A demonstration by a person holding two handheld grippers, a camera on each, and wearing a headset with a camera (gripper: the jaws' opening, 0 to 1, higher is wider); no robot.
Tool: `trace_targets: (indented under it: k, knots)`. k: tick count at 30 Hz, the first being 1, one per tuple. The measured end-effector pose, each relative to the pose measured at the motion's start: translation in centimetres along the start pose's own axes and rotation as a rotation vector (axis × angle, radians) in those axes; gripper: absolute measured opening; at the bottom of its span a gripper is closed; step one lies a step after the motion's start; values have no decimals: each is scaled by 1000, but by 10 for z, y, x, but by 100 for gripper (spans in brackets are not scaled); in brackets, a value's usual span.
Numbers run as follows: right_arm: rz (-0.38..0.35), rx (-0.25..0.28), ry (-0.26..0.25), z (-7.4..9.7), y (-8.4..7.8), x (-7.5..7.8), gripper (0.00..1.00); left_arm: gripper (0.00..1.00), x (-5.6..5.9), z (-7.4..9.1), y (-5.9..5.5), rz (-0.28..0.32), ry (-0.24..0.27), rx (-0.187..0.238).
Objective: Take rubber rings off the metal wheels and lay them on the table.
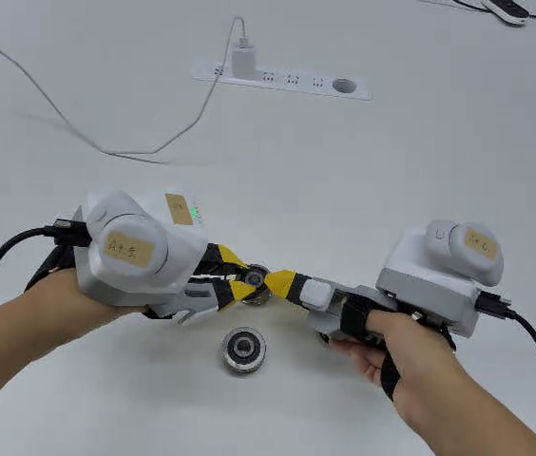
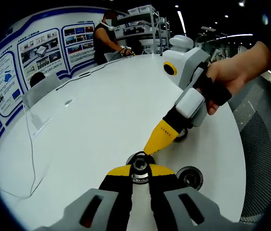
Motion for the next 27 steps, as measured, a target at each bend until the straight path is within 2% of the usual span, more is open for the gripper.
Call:
trace_targets:
  k: [8, 19, 27]
  knots:
    - [33, 11, -28, 6, 3, -1, 0, 14, 0, 8, 12, 11, 21, 37]
    - [123, 21, -95, 15, 8, -5, 1, 14, 4, 12, 18, -3, 17, 58]
    - [144, 12, -137, 21, 7, -5, 1, 16, 5, 16, 24, 7, 22, 92]
Point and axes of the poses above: the centre of the closed fingertips' face, and the gripper's own axes: z roughly backward along the fingers, x roughly to its right, y roughly out of its top, the point moved 2 cm from there along z, roughly backward along the fingers, and after that the axes turned 6 degrees about -x, right-handed, at the moved point
